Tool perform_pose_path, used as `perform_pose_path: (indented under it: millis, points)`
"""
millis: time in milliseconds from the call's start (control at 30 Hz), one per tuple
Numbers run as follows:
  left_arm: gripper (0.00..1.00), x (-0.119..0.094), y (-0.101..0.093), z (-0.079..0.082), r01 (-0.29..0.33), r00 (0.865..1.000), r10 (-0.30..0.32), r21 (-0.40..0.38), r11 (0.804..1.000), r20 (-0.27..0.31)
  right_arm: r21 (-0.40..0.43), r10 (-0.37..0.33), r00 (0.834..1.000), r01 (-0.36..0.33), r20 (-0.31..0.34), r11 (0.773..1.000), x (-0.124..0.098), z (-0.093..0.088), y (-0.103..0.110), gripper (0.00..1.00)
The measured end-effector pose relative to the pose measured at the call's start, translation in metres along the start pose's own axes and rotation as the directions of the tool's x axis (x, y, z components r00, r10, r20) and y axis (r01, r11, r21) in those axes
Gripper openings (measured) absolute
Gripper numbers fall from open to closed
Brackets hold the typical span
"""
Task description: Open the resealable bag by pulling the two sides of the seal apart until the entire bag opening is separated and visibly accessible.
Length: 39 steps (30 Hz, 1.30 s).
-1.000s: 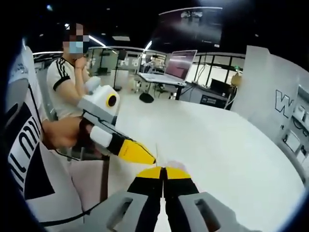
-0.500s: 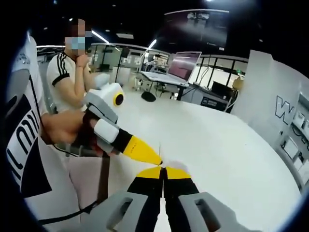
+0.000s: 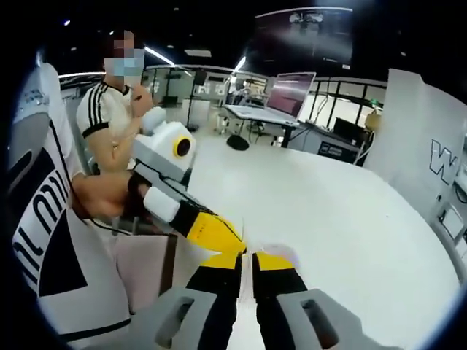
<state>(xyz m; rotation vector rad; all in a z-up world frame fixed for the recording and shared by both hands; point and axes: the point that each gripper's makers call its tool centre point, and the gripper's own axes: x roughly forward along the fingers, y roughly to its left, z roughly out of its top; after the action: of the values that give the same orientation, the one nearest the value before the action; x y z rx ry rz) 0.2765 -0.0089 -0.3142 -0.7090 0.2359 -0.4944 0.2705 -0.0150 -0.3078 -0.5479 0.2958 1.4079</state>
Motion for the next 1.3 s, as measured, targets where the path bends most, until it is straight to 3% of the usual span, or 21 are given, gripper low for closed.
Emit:
perform_pose_path:
  millis: [300, 433, 567, 667, 733, 833, 933, 1133, 1300]
  points:
    - [0.00, -0.001, 0.002, -0.005, -0.016, 0.999, 0.018, 0.064, 0.998, -0.033, 0.039, 0.056, 0.998, -0.056, -0.009, 0.998, 0.002, -0.005, 0.004, 0.00]
    - [0.00, -0.002, 0.004, -0.008, -0.031, 0.998, 0.034, 0.066, 0.997, -0.045, -0.005, 0.012, 1.000, -0.012, -0.015, 1.000, 0.002, -0.004, 0.004, 0.00]
    - [0.00, -0.004, 0.014, -0.009, -0.060, 0.997, 0.062, 0.050, 0.997, -0.047, -0.065, -0.092, 0.996, 0.092, 0.012, 0.994, -0.003, 0.007, -0.006, 0.00]
    - [0.00, -0.005, 0.014, -0.007, -0.048, 0.998, 0.048, 0.016, 0.999, -0.029, -0.074, -0.092, 0.996, 0.093, 0.014, 0.993, -0.005, 0.009, -0.005, 0.00]
    - [0.01, -0.005, 0.008, 0.001, -0.006, 1.000, 0.007, -0.026, 1.000, 0.023, -0.067, -0.090, 0.996, 0.091, 0.019, 0.994, -0.004, 0.009, -0.005, 0.00]
    - [0.02, -0.006, 0.002, 0.005, 0.041, 0.998, -0.038, -0.083, 0.996, 0.040, -0.061, -0.096, 0.995, 0.097, 0.019, 0.993, -0.004, 0.008, -0.006, 0.00]
    - [0.10, -0.004, -0.001, 0.007, 0.073, 0.996, -0.066, -0.156, 0.985, 0.053, -0.062, -0.096, 0.995, 0.097, 0.020, 0.993, -0.004, 0.007, -0.006, 0.00]
    - [0.08, 0.000, 0.000, 0.008, 0.089, 0.995, -0.076, -0.230, 0.969, 0.069, -0.077, -0.095, 0.995, 0.096, 0.017, 0.992, -0.004, 0.007, -0.003, 0.00]
    - [0.02, 0.002, -0.004, 0.005, 0.087, 0.996, -0.076, -0.224, 0.971, 0.054, -0.079, -0.095, 0.995, 0.096, 0.019, 0.992, -0.005, 0.007, -0.003, 0.00]
